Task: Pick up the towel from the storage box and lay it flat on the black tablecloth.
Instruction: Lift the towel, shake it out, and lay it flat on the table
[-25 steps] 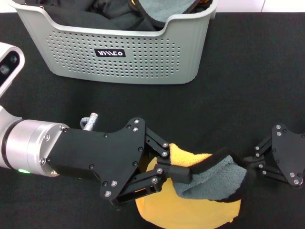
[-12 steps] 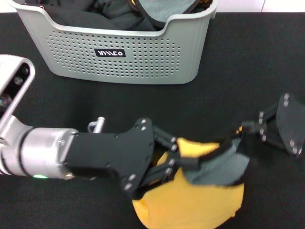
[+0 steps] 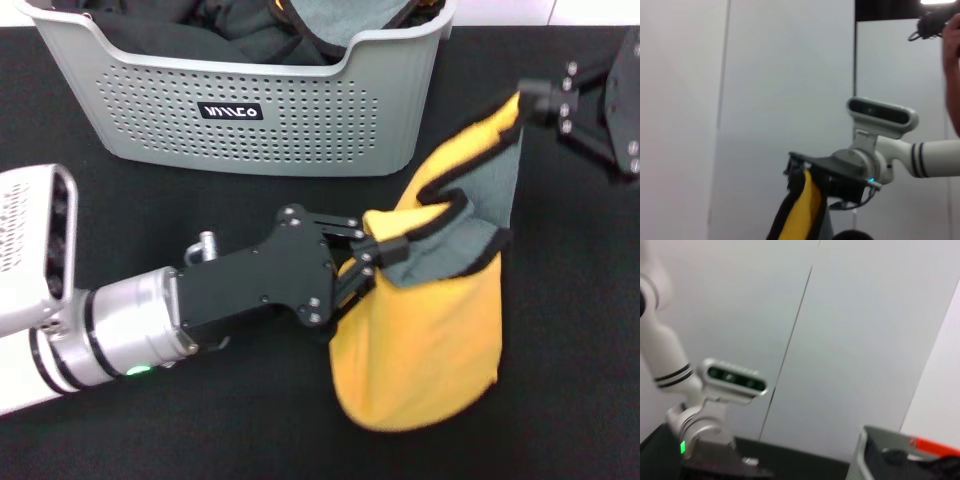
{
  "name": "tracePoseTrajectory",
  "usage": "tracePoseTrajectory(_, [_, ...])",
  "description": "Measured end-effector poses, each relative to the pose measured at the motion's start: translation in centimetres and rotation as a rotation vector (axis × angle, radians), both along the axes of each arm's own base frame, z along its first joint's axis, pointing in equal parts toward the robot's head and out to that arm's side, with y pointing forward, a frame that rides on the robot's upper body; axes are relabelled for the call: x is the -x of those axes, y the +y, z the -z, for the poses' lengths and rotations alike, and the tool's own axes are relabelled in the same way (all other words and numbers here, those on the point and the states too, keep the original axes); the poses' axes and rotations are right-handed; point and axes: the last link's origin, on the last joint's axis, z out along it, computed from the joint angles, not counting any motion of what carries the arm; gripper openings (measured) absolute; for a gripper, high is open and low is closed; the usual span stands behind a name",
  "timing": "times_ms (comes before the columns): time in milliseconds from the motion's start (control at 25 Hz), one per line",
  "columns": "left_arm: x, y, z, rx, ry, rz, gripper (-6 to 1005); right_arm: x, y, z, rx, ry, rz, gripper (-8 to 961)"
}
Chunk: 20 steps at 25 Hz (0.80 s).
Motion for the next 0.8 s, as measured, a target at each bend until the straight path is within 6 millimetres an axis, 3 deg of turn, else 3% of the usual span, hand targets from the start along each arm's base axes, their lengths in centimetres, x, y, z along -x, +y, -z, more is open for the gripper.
tracePoseTrajectory(320, [1.3,-0.4,-1.1,-0.07,-0.039,-0.07,100,3.2,0.1,-2.7,-0.068,0.048,-0.052,7])
tracePoseTrajectory(800, [5.5,0.8,1.2,-0.085,0.098,-0.418,160,6.5,0.3,-4.1,-0.169,0.076,-0.13,8])
